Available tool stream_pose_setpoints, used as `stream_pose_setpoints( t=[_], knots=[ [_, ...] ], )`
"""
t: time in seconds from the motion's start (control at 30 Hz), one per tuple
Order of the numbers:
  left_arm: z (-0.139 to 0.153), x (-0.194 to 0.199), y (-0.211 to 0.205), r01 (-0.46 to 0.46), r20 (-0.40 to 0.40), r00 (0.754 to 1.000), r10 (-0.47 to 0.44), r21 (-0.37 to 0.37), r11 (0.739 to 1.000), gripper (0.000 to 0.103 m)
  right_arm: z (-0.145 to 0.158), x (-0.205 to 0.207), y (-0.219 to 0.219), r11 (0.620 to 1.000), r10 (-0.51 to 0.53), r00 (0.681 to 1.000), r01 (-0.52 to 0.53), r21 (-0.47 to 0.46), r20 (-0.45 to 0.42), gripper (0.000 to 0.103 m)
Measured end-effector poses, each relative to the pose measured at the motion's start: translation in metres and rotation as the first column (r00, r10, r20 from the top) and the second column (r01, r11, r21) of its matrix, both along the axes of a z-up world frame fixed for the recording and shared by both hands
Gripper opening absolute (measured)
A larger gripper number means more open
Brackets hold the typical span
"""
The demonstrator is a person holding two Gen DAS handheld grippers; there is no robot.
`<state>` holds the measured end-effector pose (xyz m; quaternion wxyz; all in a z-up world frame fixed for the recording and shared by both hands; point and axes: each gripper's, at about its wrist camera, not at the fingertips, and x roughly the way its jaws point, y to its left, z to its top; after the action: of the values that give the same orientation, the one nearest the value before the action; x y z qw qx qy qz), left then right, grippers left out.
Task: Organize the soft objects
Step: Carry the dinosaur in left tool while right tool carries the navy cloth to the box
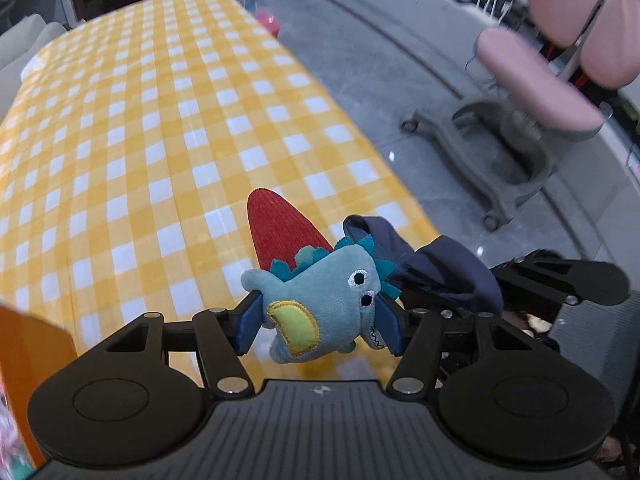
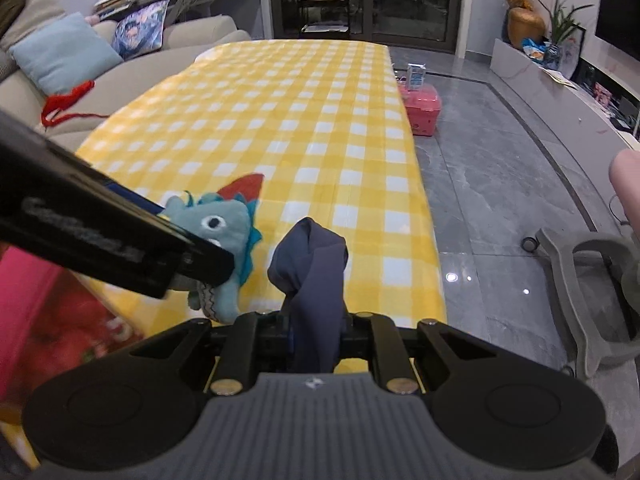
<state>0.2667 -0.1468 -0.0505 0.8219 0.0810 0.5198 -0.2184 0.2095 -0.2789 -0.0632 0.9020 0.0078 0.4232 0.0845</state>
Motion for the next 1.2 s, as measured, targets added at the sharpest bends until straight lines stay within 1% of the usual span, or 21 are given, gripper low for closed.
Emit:
stream_pose_setpoints(
  t=[0.13, 0.3, 0.47, 0.73, 0.9, 1.2],
  knots=[
    [0.017, -0.041, 0.012, -0.032, 0.04, 0.999, 0.035, -0.068, 0.997, 0.068, 0.009, -0.034, -0.002, 1.0, -0.023, 1.0, 0.023, 0.013, -0.009, 0.014],
    [0.033, -0.088, 0.023, -0.037, 0.072, 0.996, 0.047, -0.133, 0.99, 0.068, 0.02, -0.074, 0.0, 0.999, -0.032, 0.999, 0.033, 0.019, -0.028, 0.014],
    [0.042, -0.121, 0.039, -0.046, 0.09, 0.994, 0.06, -0.151, 0.987, 0.068, 0.035, -0.103, 0.008, 0.999, -0.027, 0.999, 0.028, 0.027, -0.03, 0.014],
    [0.053, -0.164, 0.069, -0.069, 0.113, 0.99, 0.09, -0.172, 0.983, 0.068, 0.061, -0.134, 0.03, 0.999, -0.013, 1.0, 0.013, 0.035, 0.005, 0.014],
    [0.062, -0.188, 0.094, -0.096, 0.143, 0.982, 0.125, -0.192, 0.977, 0.068, 0.076, -0.152, 0.05, 0.999, 0.023, 0.999, -0.024, 0.036, 0.031, 0.014],
    [0.076, -0.211, 0.138, -0.181, 0.194, 0.953, 0.232, -0.246, 0.952, 0.068, 0.105, -0.168, 0.093, 0.992, 0.127, 0.987, -0.129, 0.016, 0.099, 0.015]
  ],
)
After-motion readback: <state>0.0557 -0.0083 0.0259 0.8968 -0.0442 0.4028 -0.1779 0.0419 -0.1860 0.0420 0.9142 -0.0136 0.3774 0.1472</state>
